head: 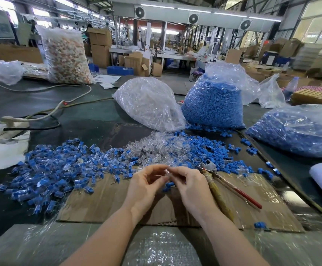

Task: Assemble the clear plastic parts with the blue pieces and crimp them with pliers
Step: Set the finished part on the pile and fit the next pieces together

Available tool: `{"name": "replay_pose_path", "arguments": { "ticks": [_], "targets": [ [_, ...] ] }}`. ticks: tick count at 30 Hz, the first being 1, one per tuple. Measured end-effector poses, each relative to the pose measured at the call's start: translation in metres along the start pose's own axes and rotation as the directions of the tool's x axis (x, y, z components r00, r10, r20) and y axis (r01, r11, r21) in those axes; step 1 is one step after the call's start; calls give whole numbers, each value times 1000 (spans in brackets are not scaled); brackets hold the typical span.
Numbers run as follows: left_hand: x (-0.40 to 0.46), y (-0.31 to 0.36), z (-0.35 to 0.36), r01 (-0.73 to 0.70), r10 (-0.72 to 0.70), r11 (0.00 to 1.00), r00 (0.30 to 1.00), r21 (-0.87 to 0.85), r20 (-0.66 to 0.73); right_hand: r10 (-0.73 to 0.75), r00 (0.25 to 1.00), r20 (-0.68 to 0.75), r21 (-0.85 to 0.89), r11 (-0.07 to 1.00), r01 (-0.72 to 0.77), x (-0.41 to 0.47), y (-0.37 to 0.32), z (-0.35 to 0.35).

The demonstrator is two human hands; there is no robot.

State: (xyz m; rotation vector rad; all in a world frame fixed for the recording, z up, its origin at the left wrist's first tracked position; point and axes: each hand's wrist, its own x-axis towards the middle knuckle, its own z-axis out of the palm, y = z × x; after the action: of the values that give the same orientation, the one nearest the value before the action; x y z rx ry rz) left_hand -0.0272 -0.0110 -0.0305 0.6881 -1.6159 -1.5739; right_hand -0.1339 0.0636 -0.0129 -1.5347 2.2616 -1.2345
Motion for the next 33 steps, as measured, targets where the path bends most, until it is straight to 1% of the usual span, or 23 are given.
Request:
{"name": "replay_pose_path", "arguments": {
  "ticks": [2, 3, 4, 5, 7, 9, 11, 13, 15, 18, 24, 26, 29, 33],
  "targets": [
    [0, 0, -1, -15, 16, 1000, 995, 10, -101, 12, 998, -64, -16, 1000, -13, 0, 0, 1],
    [0, 0, -1, -14, 15, 1000, 989, 2, -150, -5, 996, -87, -48, 999, 1, -1, 0, 2],
    [0, 0, -2, -8, 3, 1000, 983, -26, -186, -36, 996, -82, -101, 995, 28, -1, 0, 3],
    [0, 0, -2, 3, -16, 998, 979, -62, -205, -70, 996, -47, -172, 983, 61, -2, 1, 4],
    [0, 0, -3, 25, -42, 996, 977, -85, -208, -115, 992, 56, -331, 935, 127, -3, 2, 6],
    [0, -1, -3, 26, -37, 998, 980, -59, -193, -124, 987, 105, -439, 884, 158, -4, 4, 9],
    [0, -2, -3, 21, -29, 999, 984, -49, -178, -128, 988, 85, -489, 859, 154, -4, 6, 12],
    [1, -2, -3, 35, -42, 998, 987, -48, -155, -151, 988, 32, -504, 851, 147, -5, 9, 13],
    [1, -1, -2, 49, -54, 998, 990, -44, -130, -172, 984, -44, -466, 875, 133, -7, 12, 12],
    [2, 0, 3, 51, -49, 999, 994, 10, -99, -168, 971, -172, -327, 939, 105, -11, 17, 7],
    [9, -3, 9, 15, 8, 972, 996, 233, -94, -108, 955, -275, -101, 991, 83, -14, 24, 2],
    [9, -6, 9, 4, 23, 964, 995, 267, -100, -85, 953, -291, -33, 996, 79, -16, 24, 1],
    [8, -9, 8, 5, 24, 959, 995, 283, -96, -60, 965, -257, 36, 997, 71, -17, 24, 3],
    [6, -9, 9, 37, -28, 982, 998, 185, -50, -86, 973, -214, 11, 996, 91, -18, 24, 5]
  ]
}}
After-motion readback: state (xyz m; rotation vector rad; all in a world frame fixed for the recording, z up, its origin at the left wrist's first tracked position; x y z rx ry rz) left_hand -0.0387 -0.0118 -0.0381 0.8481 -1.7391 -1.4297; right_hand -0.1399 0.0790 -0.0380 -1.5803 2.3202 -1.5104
